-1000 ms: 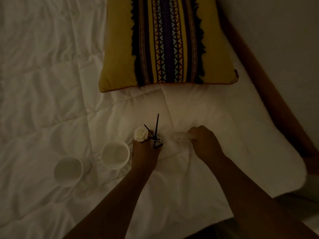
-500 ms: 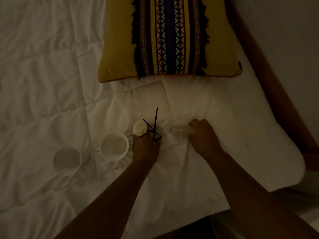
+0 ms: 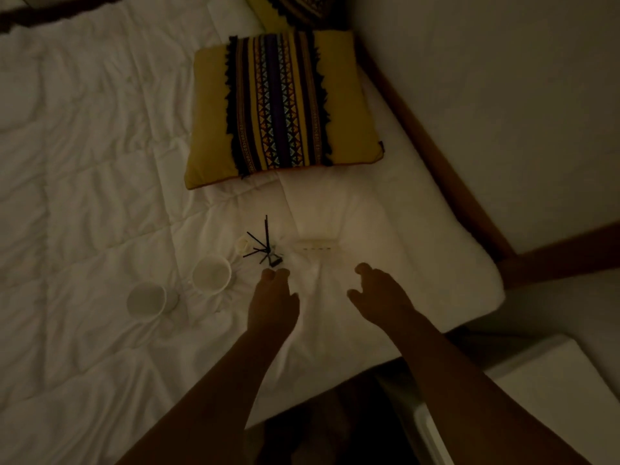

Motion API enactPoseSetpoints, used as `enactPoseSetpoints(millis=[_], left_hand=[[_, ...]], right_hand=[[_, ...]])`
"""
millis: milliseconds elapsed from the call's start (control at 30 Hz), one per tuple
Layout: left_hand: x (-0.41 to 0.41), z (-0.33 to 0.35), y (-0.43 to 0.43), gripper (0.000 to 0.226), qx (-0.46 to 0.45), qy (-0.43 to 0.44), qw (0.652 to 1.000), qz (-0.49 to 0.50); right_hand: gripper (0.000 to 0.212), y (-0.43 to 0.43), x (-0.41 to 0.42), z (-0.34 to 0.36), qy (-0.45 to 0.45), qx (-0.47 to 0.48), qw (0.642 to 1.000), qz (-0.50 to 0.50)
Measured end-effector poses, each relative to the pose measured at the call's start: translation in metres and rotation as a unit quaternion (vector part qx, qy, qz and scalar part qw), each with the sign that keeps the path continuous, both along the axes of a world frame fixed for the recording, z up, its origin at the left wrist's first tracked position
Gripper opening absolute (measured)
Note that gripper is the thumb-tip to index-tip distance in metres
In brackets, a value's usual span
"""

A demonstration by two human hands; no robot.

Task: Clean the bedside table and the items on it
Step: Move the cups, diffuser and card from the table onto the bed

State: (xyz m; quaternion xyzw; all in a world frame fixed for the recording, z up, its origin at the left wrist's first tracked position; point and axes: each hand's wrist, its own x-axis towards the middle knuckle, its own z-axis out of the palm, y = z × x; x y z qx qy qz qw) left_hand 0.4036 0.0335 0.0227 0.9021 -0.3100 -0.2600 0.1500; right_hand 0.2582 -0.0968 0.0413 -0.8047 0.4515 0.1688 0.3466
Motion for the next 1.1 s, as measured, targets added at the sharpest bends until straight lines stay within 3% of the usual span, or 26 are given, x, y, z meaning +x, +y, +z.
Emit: enactPoseSetpoints(millis=[200,433,700,933,1100], left_hand=[[-0.066,0.089,-0.009,0.041,0.04,-0.009,0.99,-0.131],[-0.151,0.165,0.005,0.043,0.031,0.041,0.97,-0.238],[-0.181,0.207,0.031,0.033,-0.02,0.016,0.962,-0.272],[-0.124,0.233,0.096,0.042,-0.04,-0.03,0.97,-0.236],[-0.047,0.25,0.183,0.043,-0.037,-0.051,0.992,-0.111]], right_hand=[[0.047,0.032,-0.089,0.074,-0.016,-0.009,1.0,-0.005],[0.023,0.068,-0.192,0.151,-0.057,-0.022,0.99,-0.127],[0.035,0.092,-0.282,0.204,-0.04,-0.076,0.987,-0.139],[0.035,0.13,-0.192,0.221,-0.076,-0.077,0.989,-0.096],[0.045,0.174,-0.061,0.232,-0.096,-0.098,0.987,0.081]])
